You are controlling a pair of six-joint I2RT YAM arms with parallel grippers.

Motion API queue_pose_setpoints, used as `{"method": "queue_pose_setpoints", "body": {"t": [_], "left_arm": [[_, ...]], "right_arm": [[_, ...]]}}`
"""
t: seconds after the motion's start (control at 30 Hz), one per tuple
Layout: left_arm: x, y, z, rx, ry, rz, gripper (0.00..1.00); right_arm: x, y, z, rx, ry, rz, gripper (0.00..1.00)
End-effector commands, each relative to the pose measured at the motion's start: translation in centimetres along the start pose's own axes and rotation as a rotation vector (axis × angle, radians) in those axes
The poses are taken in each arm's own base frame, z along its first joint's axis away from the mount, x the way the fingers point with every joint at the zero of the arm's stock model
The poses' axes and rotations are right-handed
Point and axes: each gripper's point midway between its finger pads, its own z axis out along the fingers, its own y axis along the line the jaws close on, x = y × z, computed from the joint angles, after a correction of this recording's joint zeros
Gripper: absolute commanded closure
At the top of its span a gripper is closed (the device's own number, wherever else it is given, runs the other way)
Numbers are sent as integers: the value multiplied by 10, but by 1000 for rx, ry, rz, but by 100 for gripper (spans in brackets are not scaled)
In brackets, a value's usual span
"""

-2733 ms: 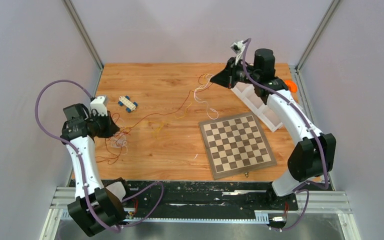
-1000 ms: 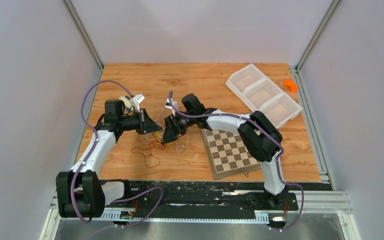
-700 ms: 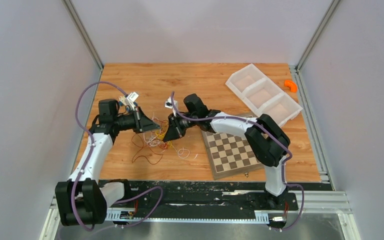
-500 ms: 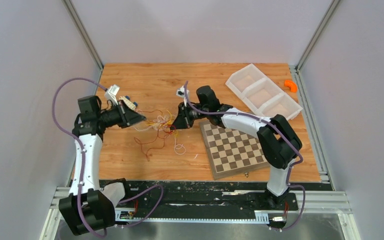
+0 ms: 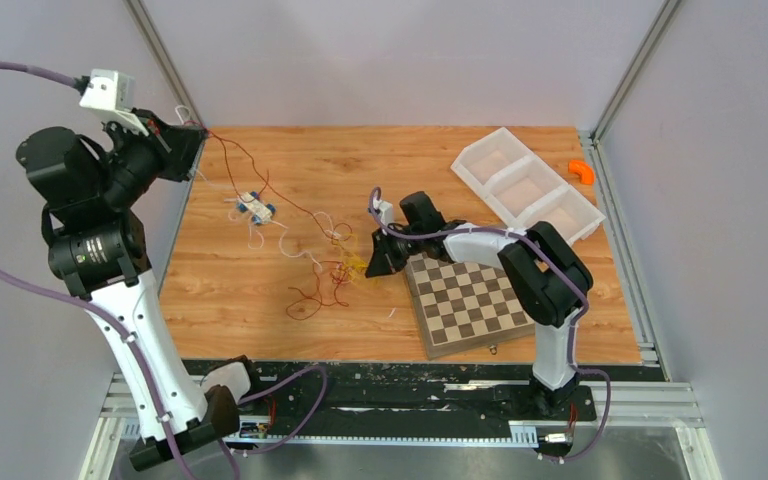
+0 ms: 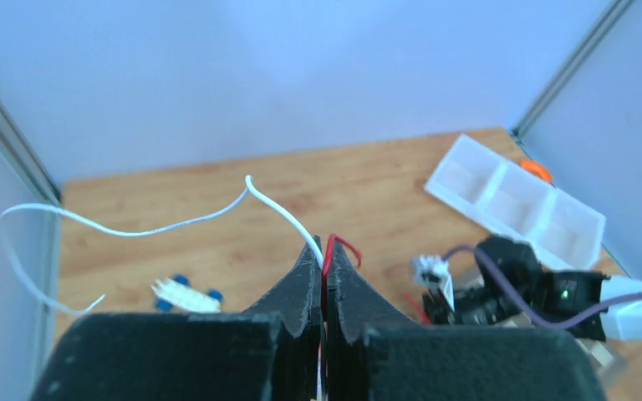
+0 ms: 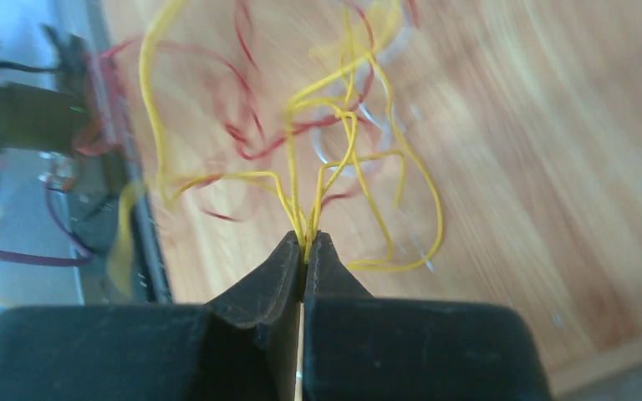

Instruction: Untangle the cables

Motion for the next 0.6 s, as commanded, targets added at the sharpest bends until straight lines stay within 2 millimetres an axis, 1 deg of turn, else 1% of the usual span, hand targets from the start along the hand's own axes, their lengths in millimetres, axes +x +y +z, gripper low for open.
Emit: {"method": "queue_pose_setpoints", "body": {"t": [0.0,0.03,0.07,0.1,0.13,0.17,0.2,0.23,0.27,0.3,0.33,0.37,0.4,0.43,0.47,0.5,0.53,0.57], "left_arm": [[-64,-8,-12,-52,-176,107,100],[-70,-4,-11,-70,-191,107,100],[-85,-9,-15,-73,-231,121,100],[-92,-6,-14,-89,-250,111,100],[-108,-11,-19,-88,-294,138,100],[-116,-8,-18,-105,-318,128,100],[-133,-14,-24,-103,-369,157,100],[-140,-11,-23,-116,-390,145,100],[-155,-15,-27,-114,-432,163,100],[-163,-15,-28,-123,-457,151,100],[-177,-19,-31,-118,-498,171,100],[-190,-25,-39,-122,-542,178,100],[-198,-23,-38,-126,-567,183,100],[-211,-30,-47,-131,-614,190,100],[-219,-27,-45,-131,-636,194,100],[-231,-35,-54,-131,-680,202,100],[-237,-31,-51,-130,-694,197,100],[-246,-36,-56,-122,-728,193,100]], "right_arm": [[47,-32,-2,102,118,50,100],[51,-35,-2,111,128,48,100],[55,-37,-2,119,138,50,100],[59,-39,-2,126,148,54,100],[64,-42,-2,132,160,62,100],[68,-43,-2,135,170,69,100],[70,-43,-2,136,176,71,100],[72,-44,-2,139,179,74,100],[73,-45,-2,140,182,78,100],[74,-46,-1,142,184,82,100],[76,-46,-1,143,189,88,100],[77,-47,-1,144,191,92,100],[78,-47,-1,145,194,95,100],[80,-48,0,145,198,100,100],[81,-48,1,145,202,106,100],[83,-49,1,143,206,113,100],[83,-48,2,140,208,116,100],[83,-48,2,138,208,121,100]]}}
